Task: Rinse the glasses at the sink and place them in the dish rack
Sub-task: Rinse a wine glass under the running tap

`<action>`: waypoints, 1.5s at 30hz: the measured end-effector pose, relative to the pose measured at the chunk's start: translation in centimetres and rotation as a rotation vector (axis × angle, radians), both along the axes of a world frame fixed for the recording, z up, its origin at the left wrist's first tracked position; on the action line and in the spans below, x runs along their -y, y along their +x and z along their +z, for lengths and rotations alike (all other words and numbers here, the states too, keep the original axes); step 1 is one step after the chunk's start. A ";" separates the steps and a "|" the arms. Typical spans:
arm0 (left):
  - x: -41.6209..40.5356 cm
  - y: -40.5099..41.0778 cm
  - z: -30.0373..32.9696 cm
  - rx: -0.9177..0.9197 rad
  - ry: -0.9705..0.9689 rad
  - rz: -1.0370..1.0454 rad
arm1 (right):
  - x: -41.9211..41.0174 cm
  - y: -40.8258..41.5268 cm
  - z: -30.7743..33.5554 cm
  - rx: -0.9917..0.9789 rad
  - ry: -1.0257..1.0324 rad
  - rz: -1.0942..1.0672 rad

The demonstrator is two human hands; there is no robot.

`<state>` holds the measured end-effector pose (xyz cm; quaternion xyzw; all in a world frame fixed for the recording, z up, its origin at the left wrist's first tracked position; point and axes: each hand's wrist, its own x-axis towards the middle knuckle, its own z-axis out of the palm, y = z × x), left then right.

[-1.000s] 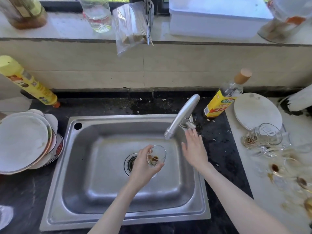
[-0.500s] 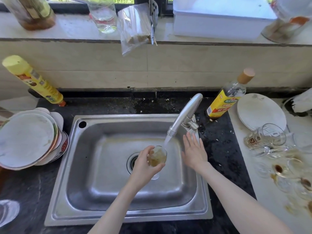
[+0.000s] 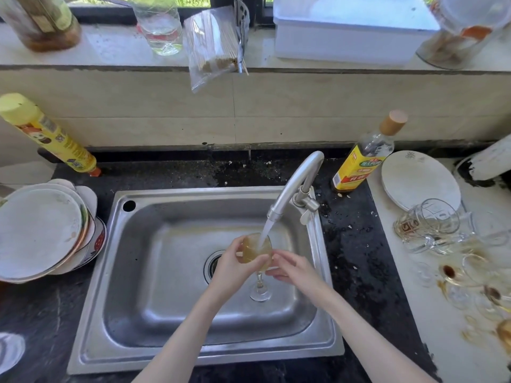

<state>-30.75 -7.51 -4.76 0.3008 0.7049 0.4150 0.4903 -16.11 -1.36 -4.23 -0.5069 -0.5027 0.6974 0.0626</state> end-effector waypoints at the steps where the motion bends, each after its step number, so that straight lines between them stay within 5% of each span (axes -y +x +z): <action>1: -0.1 0.0 0.0 0.023 -0.041 0.005 | 0.6 0.0 0.0 -0.023 -0.048 -0.039; 7: 0.3 -0.2 -0.6 0.499 -0.381 0.060 | 1.5 0.3 -0.6 0.056 -0.265 -0.027; 14: 0.8 0.2 -1.3 0.751 -0.607 0.243 | 1.5 0.1 -1.1 0.147 -0.257 -0.021; 18: 0.6 -0.1 -1.2 0.671 -0.506 0.209 | 1.7 0.2 -0.6 0.175 -0.164 0.085; 27: 0.4 0.5 0.8 0.176 -0.111 0.037 | 2.2 0.0 0.0 -0.007 0.057 0.036; 39: 0.0 -0.8 2.2 0.145 0.119 -0.054 | 1.5 -0.4 -0.4 -0.248 0.078 -0.128; 45: 0.2 -0.7 1.1 0.077 0.094 0.007 | 2.0 -1.2 -0.3 -0.457 -0.133 -0.253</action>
